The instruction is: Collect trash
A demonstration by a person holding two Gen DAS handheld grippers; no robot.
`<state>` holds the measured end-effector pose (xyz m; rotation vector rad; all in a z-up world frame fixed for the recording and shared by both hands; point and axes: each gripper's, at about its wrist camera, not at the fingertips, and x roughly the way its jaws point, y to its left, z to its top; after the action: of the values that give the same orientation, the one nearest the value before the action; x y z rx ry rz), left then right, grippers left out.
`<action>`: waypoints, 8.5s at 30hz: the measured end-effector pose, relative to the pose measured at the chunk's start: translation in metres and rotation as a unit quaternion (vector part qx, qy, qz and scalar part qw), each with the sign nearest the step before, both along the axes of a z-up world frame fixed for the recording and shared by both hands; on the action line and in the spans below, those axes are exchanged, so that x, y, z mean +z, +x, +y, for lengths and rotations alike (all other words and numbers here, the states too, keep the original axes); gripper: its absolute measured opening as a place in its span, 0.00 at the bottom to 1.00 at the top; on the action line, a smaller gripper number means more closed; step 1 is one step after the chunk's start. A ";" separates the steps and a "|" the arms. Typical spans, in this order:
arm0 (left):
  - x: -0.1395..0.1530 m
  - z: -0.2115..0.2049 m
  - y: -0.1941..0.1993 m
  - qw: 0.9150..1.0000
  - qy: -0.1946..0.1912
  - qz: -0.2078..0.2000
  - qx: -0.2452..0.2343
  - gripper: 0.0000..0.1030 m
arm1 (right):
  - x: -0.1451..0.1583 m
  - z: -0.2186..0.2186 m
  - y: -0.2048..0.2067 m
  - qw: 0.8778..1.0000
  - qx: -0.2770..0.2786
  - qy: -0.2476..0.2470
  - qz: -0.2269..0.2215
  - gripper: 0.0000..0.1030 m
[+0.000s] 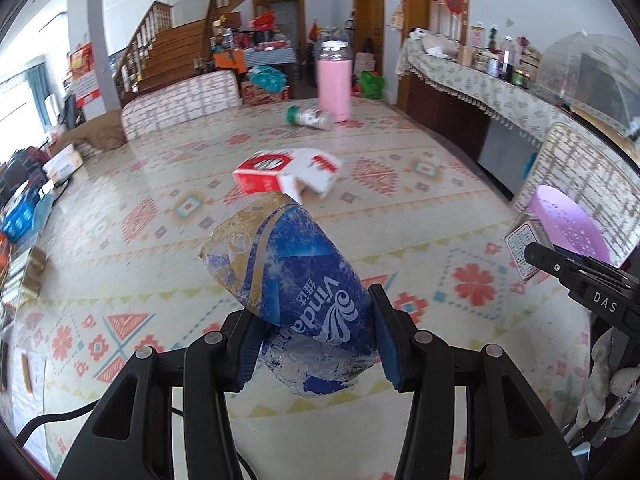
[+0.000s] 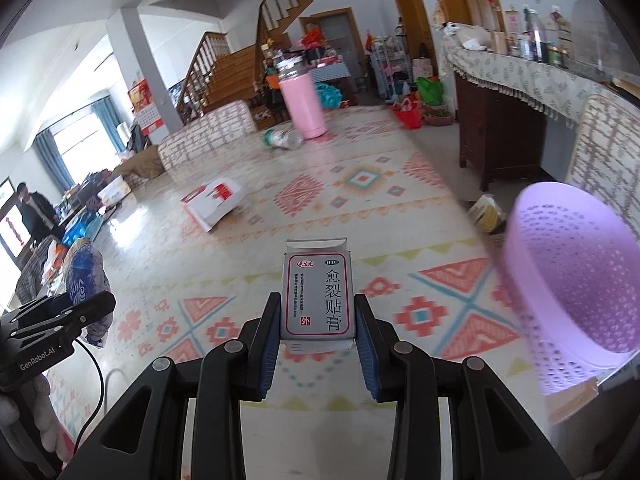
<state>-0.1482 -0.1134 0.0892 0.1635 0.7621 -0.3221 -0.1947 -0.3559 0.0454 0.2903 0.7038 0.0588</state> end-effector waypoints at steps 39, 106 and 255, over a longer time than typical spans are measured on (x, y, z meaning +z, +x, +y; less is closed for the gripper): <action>-0.001 -0.281 -0.007 0.975 0.044 -0.019 -0.218 0.47 | 0.004 -0.210 -0.059 0.984 -0.176 -0.006 0.018 0.36; 0.009 -0.283 0.016 0.973 -0.020 -0.016 -0.230 0.76 | 0.015 -0.212 -0.027 0.979 -0.203 -0.013 0.024 0.55; -0.017 -0.177 -0.091 0.982 0.004 -0.038 -0.186 0.96 | 0.009 -0.102 -0.148 0.956 -0.273 -0.110 0.016 0.78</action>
<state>-0.2388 -0.2907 0.0723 0.3249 0.6544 -0.6641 -0.3426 -0.4581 0.0539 0.2637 0.6352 -0.5491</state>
